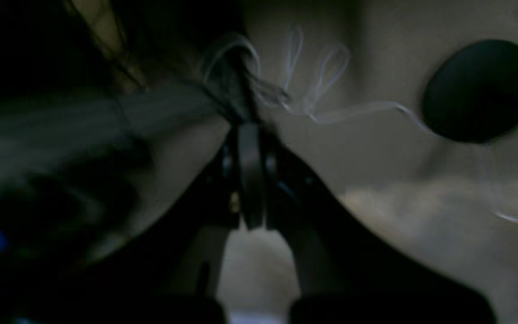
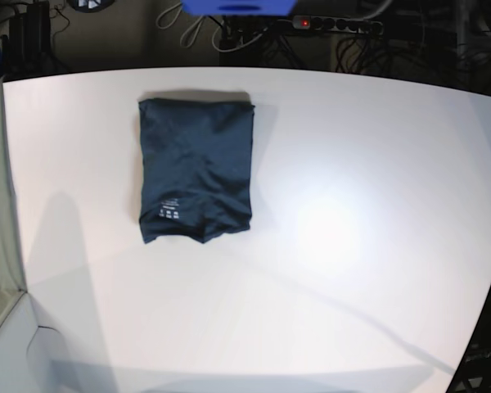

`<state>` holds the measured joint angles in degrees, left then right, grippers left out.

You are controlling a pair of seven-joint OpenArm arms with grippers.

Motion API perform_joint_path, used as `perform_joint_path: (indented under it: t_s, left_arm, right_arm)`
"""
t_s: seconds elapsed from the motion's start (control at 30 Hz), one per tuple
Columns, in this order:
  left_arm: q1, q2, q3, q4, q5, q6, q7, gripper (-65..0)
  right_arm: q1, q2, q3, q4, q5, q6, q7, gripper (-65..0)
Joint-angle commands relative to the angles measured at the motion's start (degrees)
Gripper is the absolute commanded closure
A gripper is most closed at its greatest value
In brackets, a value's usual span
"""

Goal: Layout the t-shirt on the table in an organized manner, then fold the t-shirt properly

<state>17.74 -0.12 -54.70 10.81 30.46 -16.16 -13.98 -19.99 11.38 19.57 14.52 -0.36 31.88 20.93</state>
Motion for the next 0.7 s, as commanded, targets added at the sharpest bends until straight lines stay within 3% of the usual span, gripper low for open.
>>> perform_joint_path:
  t_s: [0.0, 0.13, 0.3, 0.47, 0.57, 0.67]
  left_arm:
    - [0.2, 0.0, 0.0, 0.1, -0.2, 1.6, -0.6, -0.1]
    - [-1.6, 1.5, 1.3, 0.0, -0.1, 5.0, -0.6, -0.1]
    - [-5.1, 0.8, 8.2, -6.5, -0.3, 5.2, -0.6, -0.1]
    - [-6.8, -1.1, 9.1, -8.1, -0.3, 7.0, -0.9, -0.1]
    - [-9.3, -1.2, 9.2, -8.1, -0.2, 11.5, -0.7, -0.1]
    - [-10.5, -2.1, 9.2, -8.6, -0.2, 12.4, -0.7, -0.1]
  right_arm:
    - [0.0, 0.7, -2.5, -0.6, 0.3, -2.9, 0.9, 0.0]
    - [2.6, -0.4, -9.8, -3.9, 0.3, -17.3, 0.9, 0.0]
    - [3.9, -1.9, -18.6, -4.5, 0.3, -28.8, 0.9, 0.0]
    - [5.1, -2.5, -20.9, -4.5, 0.3, -34.4, 0.9, 0.0]
    - [6.8, -2.7, -21.0, -4.6, 0.3, -35.1, 0.5, 0.0]
    - [7.4, -2.7, -20.8, -5.9, 0.4, -35.2, 0.7, 0.0]
